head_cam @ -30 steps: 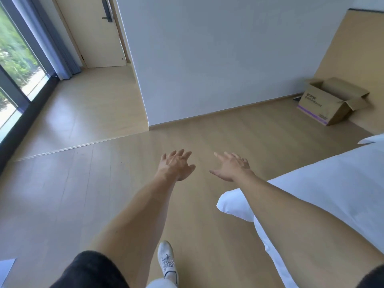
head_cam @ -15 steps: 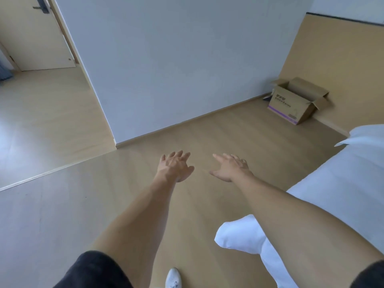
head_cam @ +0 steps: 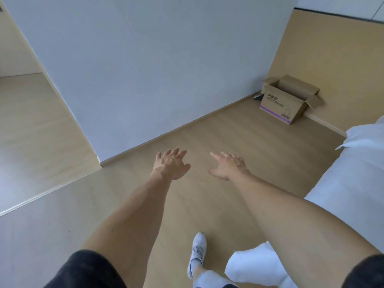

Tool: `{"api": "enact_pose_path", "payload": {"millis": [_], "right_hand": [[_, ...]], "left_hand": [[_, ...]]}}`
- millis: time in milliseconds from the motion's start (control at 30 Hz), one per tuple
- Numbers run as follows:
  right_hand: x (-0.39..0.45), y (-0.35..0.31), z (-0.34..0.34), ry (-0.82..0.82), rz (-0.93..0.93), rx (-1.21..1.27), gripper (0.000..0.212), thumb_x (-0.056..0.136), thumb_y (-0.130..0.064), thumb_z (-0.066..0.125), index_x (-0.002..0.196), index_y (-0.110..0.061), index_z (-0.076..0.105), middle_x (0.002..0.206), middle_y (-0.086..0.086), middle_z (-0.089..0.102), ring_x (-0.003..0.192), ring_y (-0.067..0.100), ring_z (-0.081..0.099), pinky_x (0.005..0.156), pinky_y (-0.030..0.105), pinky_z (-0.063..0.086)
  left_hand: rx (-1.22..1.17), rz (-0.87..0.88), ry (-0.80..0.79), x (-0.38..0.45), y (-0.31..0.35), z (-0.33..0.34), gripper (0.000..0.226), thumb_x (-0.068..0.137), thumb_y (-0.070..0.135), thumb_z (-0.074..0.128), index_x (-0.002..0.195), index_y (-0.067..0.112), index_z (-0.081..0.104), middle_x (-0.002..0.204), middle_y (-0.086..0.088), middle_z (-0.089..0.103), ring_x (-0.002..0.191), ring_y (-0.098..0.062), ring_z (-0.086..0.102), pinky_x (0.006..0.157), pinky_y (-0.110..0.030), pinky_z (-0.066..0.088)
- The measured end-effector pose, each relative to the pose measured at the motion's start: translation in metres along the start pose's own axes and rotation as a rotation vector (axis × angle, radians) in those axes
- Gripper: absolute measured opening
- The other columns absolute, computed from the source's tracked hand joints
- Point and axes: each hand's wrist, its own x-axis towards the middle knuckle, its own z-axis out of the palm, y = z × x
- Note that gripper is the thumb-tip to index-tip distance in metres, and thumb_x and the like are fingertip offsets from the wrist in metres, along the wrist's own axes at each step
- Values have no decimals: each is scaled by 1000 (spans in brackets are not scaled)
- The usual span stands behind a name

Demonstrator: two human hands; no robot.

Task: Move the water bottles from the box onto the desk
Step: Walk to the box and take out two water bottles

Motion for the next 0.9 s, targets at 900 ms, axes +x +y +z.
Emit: {"api": "enact_pose_path", "payload": {"millis": [900], "right_hand": [[351,136,-144,18,333,138,77,88,-69,50,154,-41,24,159,3,31,144,28,30,112,44,28]], "left_hand": [[91,311,-42,447,101,-119,65,101,56,36,159,35,18,167,2,18,153,-22,18,122,-50,16]]}}
